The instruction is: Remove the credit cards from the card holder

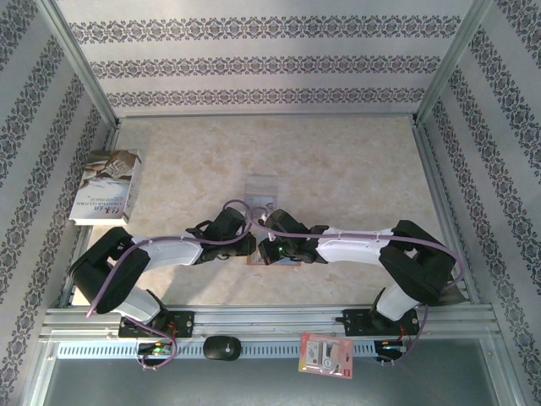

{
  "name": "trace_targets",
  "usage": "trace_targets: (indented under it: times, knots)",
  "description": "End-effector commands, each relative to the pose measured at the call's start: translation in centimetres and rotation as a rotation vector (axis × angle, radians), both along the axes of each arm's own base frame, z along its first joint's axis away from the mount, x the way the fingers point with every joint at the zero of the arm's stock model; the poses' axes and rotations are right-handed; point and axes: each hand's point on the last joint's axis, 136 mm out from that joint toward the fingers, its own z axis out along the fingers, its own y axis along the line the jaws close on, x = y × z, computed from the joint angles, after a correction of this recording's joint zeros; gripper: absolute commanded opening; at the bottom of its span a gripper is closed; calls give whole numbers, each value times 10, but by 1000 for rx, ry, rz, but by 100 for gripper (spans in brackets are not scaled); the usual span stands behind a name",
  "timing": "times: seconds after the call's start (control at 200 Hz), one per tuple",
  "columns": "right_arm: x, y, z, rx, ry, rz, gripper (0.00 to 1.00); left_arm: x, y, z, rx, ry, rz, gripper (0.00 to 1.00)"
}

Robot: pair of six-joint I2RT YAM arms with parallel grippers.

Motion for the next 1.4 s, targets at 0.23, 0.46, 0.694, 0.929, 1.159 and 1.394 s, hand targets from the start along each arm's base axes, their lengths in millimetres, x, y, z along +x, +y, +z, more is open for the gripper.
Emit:
trace_targets:
  times: [0.23,0.46,0.694,0.929,1.159,1.394]
  knots:
    - [0,-67,-17,-225,0,-230,14,-24,5,-31,60,123,-46,11]
    - [4,-106,-13,-295,-52,-371,39,-23,2,-30,53,116,-57,11]
    - [17,-133,4,-310,-92,-448,40,-21,3,-19,51,84,-66,15]
    - [29,-157,41,-240,-160,-495,36,-18,0,-8,31,56,-72,23]
    - [23,-76,80,23,-128,-183,30,-15,-8,4,4,38,-92,31]
    - [30,-78,63,-60,-132,-235,24,-9,-34,32,-26,2,-157,33]
